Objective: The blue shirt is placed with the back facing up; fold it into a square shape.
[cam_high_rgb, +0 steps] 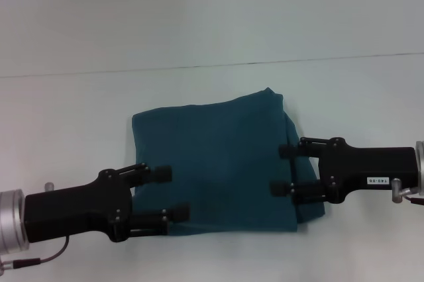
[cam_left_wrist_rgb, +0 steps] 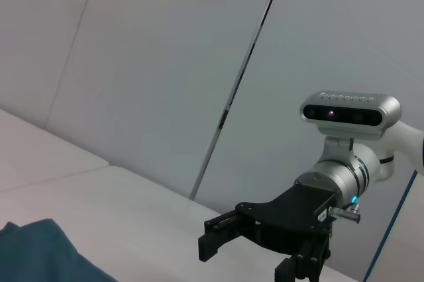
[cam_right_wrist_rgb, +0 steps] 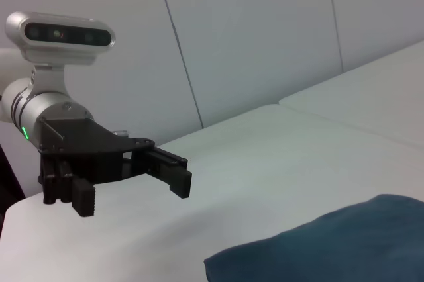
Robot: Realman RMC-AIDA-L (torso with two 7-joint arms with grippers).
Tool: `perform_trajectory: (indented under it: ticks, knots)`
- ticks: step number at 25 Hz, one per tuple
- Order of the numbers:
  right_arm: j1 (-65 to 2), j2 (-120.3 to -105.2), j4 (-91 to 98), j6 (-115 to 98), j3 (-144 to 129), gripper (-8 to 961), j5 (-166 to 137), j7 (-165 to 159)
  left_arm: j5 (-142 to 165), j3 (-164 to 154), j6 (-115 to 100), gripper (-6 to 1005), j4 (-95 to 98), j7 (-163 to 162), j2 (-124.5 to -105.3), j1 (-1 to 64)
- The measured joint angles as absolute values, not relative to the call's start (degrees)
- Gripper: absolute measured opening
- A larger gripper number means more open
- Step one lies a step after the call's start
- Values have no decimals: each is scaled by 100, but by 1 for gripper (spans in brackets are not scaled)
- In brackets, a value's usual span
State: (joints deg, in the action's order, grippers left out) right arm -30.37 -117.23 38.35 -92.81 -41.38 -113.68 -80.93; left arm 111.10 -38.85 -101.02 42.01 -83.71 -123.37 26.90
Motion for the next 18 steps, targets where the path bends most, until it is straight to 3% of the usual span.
perform_trajectory:
  ticks: [18]
  knots:
    - [-3138, -11732, 3799, -9254, -4140, 912, -11644, -8165, 11259, -3902, -10071, 898, 4201, -8429, -12337, 2654]
